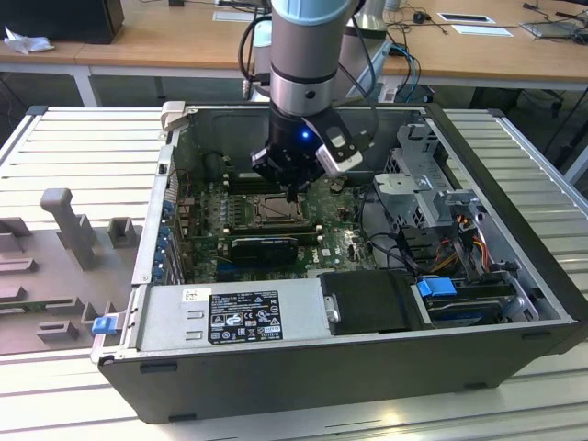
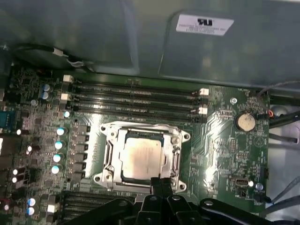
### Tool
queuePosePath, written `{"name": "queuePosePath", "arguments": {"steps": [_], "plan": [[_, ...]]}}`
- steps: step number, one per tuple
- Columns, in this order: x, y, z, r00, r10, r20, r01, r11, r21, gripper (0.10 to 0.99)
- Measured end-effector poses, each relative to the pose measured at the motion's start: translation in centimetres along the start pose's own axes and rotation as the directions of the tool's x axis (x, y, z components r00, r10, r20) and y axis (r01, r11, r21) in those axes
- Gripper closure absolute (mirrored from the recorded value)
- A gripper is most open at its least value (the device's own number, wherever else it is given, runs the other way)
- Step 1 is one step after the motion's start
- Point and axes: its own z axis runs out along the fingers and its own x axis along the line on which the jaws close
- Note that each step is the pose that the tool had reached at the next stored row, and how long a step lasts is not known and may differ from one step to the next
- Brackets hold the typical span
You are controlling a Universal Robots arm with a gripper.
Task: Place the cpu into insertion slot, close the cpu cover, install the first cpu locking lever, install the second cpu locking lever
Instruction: 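Install the second cpu locking lever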
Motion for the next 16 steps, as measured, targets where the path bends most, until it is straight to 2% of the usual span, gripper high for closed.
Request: {"name": "queuePosePath", "arguments": {"steps": [4, 5, 7, 8, 9, 12, 13, 14, 16], "plan": [[0.1, -1.02, -0.06, 1.0, 0.0, -0.0021, 0.0, 1.0, -0.002, 0.98], [0.1, -1.1, -0.06, 1.0, 0.001, -0.0054, -0.001, 1.0, -0.004, 0.98], [0.12, -1.25, -0.06, 0.9998, 0.002, -0.0182, -0.002, 1.0, -0.009, 0.98], [0.12, -1.31, -0.03, 0.9996, 0.003, -0.0286, -0.003, 0.9999, -0.013, 0.98], [0.13, -1.38, 0.01, 0.9995, 0.003, -0.033, -0.004, 0.9998, -0.017, 0.98], [0.16, -1.75, 0.0, 0.9995, 0.003, -0.0325, -0.004, 0.9997, -0.025, 0.98], [0.18, -1.95, -0.02, 0.9996, 0.003, -0.0294, -0.004, 0.9982, -0.059, 0.98], [0.2, -2.1, -0.01, 0.9996, 0.002, -0.0281, -0.005, 0.9973, -0.074, 0.98], [0.21, -2.28, 0.01, 0.9996, 0.002, -0.0281, -0.005, 0.9973, -0.074, 0.98]]}}
